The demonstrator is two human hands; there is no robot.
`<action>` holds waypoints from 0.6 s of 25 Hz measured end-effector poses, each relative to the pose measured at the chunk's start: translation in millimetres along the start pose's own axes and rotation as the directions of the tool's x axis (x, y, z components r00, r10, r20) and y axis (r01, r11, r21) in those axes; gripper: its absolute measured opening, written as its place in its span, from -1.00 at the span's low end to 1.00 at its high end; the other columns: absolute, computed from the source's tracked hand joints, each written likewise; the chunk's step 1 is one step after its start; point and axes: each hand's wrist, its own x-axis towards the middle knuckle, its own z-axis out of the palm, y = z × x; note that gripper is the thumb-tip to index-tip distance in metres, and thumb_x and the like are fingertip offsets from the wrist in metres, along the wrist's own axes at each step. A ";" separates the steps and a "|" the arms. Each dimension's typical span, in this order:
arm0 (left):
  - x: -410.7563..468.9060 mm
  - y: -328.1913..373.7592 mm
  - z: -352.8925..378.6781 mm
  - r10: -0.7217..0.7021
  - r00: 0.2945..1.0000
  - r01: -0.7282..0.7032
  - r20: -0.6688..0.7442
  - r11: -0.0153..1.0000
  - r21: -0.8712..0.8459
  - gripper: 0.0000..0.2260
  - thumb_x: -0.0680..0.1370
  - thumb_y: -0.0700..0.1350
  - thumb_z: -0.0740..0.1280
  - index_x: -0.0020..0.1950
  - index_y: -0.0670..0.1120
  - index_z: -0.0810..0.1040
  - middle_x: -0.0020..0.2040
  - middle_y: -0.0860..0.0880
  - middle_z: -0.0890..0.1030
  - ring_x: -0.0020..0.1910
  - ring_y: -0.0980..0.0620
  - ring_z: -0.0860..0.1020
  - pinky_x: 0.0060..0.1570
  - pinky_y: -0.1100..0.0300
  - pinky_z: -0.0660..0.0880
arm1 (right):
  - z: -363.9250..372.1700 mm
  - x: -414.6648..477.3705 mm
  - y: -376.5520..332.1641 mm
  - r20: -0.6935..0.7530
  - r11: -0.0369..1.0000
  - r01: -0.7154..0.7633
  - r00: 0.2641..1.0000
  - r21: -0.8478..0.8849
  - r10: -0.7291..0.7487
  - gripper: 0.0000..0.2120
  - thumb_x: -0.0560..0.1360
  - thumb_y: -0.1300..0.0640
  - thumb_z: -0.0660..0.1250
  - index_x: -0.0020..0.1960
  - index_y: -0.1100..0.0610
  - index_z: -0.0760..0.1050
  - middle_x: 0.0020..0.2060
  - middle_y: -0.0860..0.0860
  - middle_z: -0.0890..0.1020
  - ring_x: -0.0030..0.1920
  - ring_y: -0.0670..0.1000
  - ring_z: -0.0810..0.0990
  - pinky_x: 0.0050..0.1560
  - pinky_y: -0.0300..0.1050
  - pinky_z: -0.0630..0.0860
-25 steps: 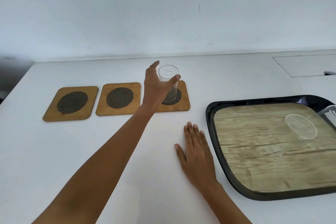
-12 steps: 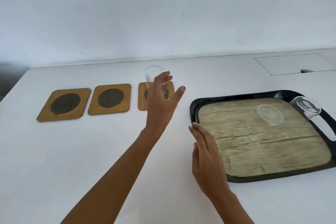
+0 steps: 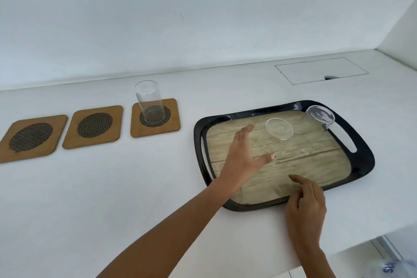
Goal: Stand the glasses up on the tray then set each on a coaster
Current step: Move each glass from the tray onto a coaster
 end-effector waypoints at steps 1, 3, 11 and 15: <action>3.7 3.0 8.5 0.001 1.000 -0.001 0.001 1.000 0.010 -0.24 0.39 0.07 0.50 0.48 -0.01 0.20 0.45 -0.02 0.33 0.39 0.01 0.35 0.38 0.12 0.31 | 0.3 2.7 2.7 -0.012 1.000 -0.006 1.000 -0.028 0.005 -0.70 0.44 0.40 0.14 0.06 0.25 0.57 -0.10 0.16 0.63 -0.01 0.20 0.55 0.10 0.08 0.43; 12.0 8.0 21.7 0.017 1.000 -0.017 -0.025 0.999 0.033 -0.23 0.37 0.06 0.53 0.46 -0.07 0.23 0.40 -0.06 0.39 0.37 0.00 0.37 0.32 0.20 0.30 | 2.3 6.5 4.3 -0.009 0.999 -0.007 1.000 -0.050 0.007 -0.76 0.47 0.45 0.22 0.03 0.27 0.58 -0.13 0.17 0.65 -0.03 0.21 0.57 0.12 0.10 0.42; 27.2 9.0 36.9 0.050 0.991 -0.049 -0.120 0.999 0.007 -0.36 0.34 0.00 0.56 0.31 -0.06 0.35 0.30 -0.06 0.53 0.28 -0.01 0.50 0.24 0.20 0.45 | 5.3 6.7 7.3 0.007 0.994 0.049 0.999 -0.101 -0.048 -0.79 0.43 0.37 0.21 -0.04 0.25 0.59 -0.14 0.14 0.64 -0.05 0.22 0.57 0.10 0.11 0.42; 20.1 7.9 26.9 0.065 0.982 -0.071 -0.179 0.997 -0.026 -0.36 0.32 0.02 0.57 0.29 -0.01 0.35 0.28 -0.03 0.54 0.25 0.05 0.52 0.23 0.21 0.48 | 6.9 5.7 3.4 0.010 0.990 0.057 0.998 -0.127 -0.056 -0.78 0.41 0.33 0.21 -0.05 0.23 0.60 -0.14 0.14 0.65 -0.02 0.24 0.57 0.12 0.13 0.41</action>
